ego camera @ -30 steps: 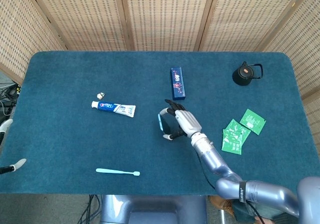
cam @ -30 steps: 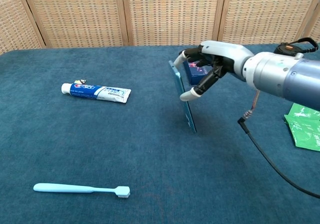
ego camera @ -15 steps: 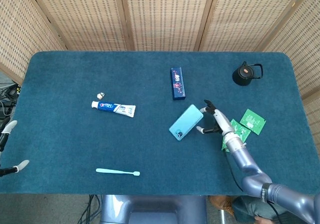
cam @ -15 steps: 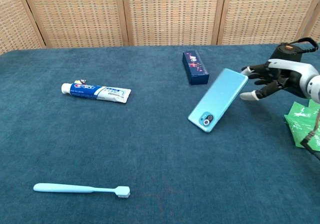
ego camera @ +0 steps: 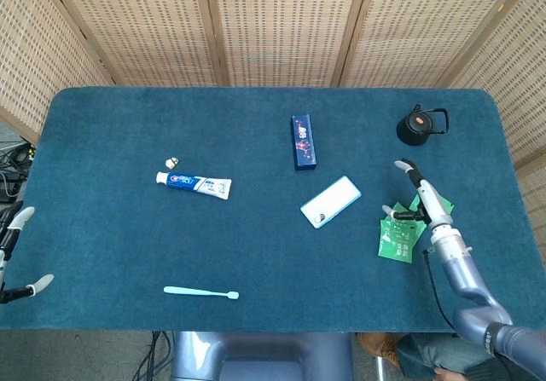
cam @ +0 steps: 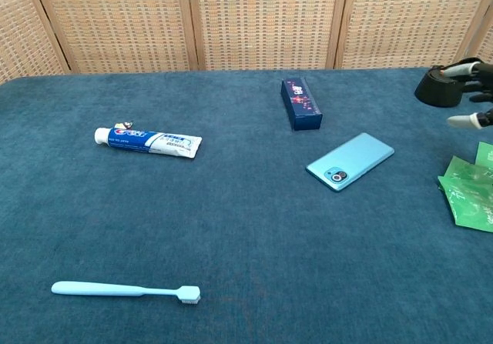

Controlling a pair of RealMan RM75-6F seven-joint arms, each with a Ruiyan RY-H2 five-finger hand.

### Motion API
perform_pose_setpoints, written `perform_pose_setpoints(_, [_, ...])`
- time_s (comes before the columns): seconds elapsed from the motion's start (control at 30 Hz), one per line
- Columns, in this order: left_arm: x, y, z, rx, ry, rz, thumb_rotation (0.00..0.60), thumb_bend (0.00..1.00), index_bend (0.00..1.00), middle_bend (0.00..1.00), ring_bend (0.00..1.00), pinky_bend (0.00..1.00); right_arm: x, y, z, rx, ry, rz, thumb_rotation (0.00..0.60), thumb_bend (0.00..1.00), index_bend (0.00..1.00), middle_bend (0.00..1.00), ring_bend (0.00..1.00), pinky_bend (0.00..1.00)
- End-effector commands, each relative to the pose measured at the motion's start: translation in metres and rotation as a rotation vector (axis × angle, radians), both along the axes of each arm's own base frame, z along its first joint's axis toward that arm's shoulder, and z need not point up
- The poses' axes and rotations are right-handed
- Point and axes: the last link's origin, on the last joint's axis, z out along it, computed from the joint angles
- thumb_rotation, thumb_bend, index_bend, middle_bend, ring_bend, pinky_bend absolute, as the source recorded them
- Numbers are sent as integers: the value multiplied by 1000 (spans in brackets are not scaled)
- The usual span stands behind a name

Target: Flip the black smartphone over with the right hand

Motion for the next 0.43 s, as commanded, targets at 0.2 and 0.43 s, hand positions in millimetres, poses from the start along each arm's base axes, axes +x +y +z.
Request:
perform_pose_setpoints(0.2, [2, -10, 5, 18, 3, -36, 600, 0, 0, 0, 0, 0, -3, 70, 58, -185, 496, 287, 600, 227, 33, 0, 0, 0])
perform_pose_setpoints(0.43, [6, -19, 5, 28, 4, -67, 600, 0, 0, 0, 0, 0, 5, 123, 76, -269, 740, 322, 600, 0, 0, 0, 0, 0])
